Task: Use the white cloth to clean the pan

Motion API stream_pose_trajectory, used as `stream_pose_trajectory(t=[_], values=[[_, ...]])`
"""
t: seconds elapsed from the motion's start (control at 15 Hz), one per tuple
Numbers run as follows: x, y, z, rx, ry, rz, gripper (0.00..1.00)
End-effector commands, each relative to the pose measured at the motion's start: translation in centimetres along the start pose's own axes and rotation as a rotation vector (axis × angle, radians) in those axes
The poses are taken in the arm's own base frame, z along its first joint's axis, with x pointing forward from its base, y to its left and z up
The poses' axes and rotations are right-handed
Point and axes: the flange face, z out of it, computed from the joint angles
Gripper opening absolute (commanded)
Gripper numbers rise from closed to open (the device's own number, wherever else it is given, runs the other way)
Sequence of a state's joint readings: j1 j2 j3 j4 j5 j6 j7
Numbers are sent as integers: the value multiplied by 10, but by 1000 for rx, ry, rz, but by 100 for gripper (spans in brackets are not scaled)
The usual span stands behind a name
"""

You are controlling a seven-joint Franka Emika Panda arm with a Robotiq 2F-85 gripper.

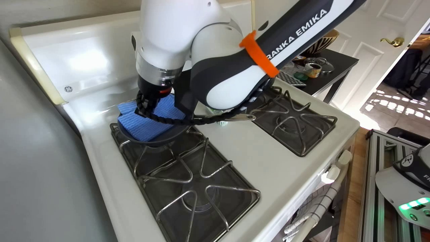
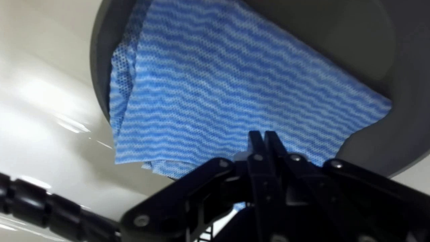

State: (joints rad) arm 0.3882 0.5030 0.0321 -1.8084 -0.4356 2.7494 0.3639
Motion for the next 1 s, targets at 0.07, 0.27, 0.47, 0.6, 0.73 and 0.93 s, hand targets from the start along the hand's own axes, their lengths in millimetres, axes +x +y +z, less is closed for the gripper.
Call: stream_pose_trajectory(t=[0.07, 0.27, 0.47, 0.6, 0.73, 0.93], values=[[-3, 4, 19, -20, 60, -36, 0], [-7, 7, 25, -33, 64, -43, 0], [-13, 11, 32, -64, 21, -48, 0], [-18, 12, 37, -77, -9, -49, 0], [-19, 12, 36, -90, -34, -53, 0], [-20, 10, 31, -103, -86, -52, 0]])
